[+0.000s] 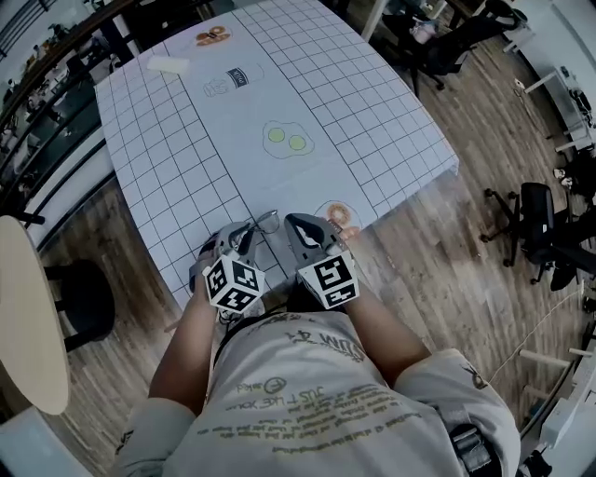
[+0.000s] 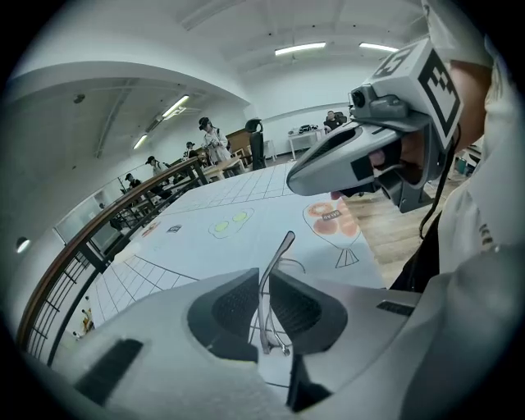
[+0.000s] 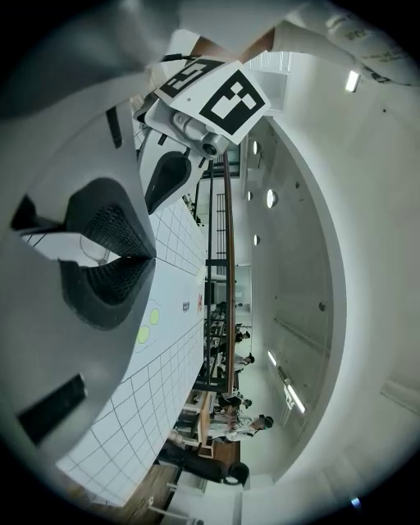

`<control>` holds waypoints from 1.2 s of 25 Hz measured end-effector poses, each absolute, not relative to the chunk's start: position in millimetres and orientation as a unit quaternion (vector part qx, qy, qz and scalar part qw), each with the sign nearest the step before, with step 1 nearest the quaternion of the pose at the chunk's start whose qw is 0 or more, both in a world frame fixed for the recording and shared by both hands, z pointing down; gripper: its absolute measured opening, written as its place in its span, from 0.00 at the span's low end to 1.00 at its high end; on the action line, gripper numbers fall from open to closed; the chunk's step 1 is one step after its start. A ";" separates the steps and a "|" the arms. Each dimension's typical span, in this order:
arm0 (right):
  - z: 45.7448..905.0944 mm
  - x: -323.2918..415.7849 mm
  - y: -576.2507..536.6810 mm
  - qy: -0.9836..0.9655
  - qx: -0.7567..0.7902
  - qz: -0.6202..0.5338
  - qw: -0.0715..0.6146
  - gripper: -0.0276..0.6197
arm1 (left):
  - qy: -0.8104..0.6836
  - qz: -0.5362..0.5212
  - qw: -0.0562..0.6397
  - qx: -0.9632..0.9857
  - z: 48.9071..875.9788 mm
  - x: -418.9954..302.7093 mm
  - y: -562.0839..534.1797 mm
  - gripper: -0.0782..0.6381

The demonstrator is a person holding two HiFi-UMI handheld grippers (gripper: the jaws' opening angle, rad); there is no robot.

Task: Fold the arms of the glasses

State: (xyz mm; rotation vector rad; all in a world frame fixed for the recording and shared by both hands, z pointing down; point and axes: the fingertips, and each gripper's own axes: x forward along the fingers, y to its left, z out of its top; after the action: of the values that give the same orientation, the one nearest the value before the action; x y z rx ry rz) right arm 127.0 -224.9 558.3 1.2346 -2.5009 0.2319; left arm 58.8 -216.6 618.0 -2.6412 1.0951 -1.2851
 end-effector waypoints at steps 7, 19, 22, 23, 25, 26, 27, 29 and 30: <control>560.2 141.4 -222.6 -0.870 0.453 0.092 0.173 0.07 | 0.343 -0.399 -0.007 -0.850 625.9 69.3 -225.0 0.18; 552.7 162.3 -232.0 -0.864 0.464 0.094 0.172 0.07 | 0.334 -0.407 -0.032 -0.849 655.9 82.2 -240.8 0.18; 558.8 167.1 -235.3 -0.863 0.463 0.094 0.182 0.07 | 0.324 -0.418 -0.038 -0.848 665.8 80.0 -244.9 0.18; 560.4 168.7 -236.0 -0.862 0.462 0.094 0.185 0.07 | 0.321 -0.420 -0.041 -0.848 669.0 79.9 -245.1 0.18; 562.4 171.8 -237.9 -0.862 0.462 0.092 0.187 0.07 | 0.319 -0.419 -0.047 -0.849 672.9 81.0 -245.6 0.18; 562.2 172.5 -239.3 -0.862 0.463 0.092 0.187 0.07 | 0.319 -0.419 -0.050 -0.849 674.1 81.7 -246.1 0.18; 561.5 172.3 -240.7 -0.861 0.463 0.093 0.187 0.07 | 0.319 -0.420 -0.051 -0.848 675.6 82.3 -246.4 0.18; 561.1 170.8 -241.5 -0.862 0.462 0.098 0.187 0.07 | 0.316 -0.424 -0.053 -0.847 680.0 83.6 -245.6 0.18; 561.4 170.1 -241.3 -0.862 0.461 0.098 0.188 0.07 | 0.316 -0.424 -0.054 -0.847 682.1 84.0 -245.2 0.18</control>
State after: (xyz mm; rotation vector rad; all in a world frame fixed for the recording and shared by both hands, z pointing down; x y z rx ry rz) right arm 170.1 -241.3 561.4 1.2960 -2.4249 0.2761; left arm 84.0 -245.2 682.1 -2.7560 1.0296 -1.3795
